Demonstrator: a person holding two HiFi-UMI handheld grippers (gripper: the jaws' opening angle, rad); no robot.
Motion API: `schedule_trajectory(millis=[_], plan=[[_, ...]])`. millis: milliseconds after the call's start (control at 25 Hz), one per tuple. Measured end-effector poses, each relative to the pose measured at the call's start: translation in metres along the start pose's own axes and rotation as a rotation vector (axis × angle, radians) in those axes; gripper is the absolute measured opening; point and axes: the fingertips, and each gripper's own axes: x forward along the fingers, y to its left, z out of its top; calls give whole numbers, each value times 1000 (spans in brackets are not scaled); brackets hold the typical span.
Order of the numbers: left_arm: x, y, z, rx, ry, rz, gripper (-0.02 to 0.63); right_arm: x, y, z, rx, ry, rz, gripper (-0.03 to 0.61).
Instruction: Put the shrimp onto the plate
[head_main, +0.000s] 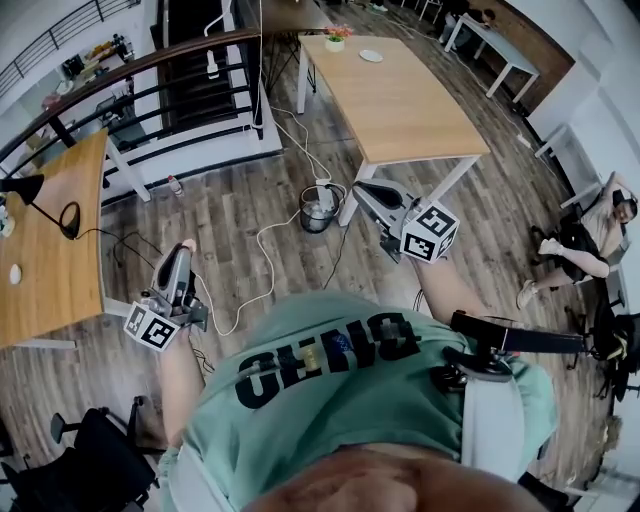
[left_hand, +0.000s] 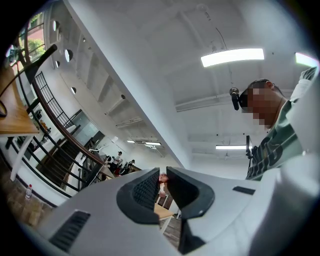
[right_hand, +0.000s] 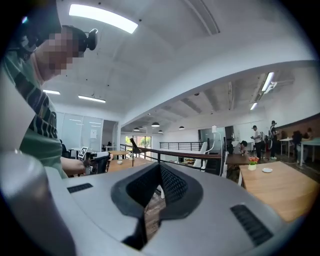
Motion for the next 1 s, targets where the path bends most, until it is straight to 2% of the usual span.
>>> schedule_trajectory(millis=[240,400,720,1000], plan=[[16,12,-25,-67,32,-31,48,0,5,3,-71,39,-30,6],[46,1,-44,-81,60,-67,48,-18,-6,-5,-111,56,-37,6],[120,-79,-86,-11,93,-96,48,-112,-59,-9,-170,0,-19,6],[214,-180,-151,-24,111,-127,48,-238,-152,-5,-134,-60,-73,8]])
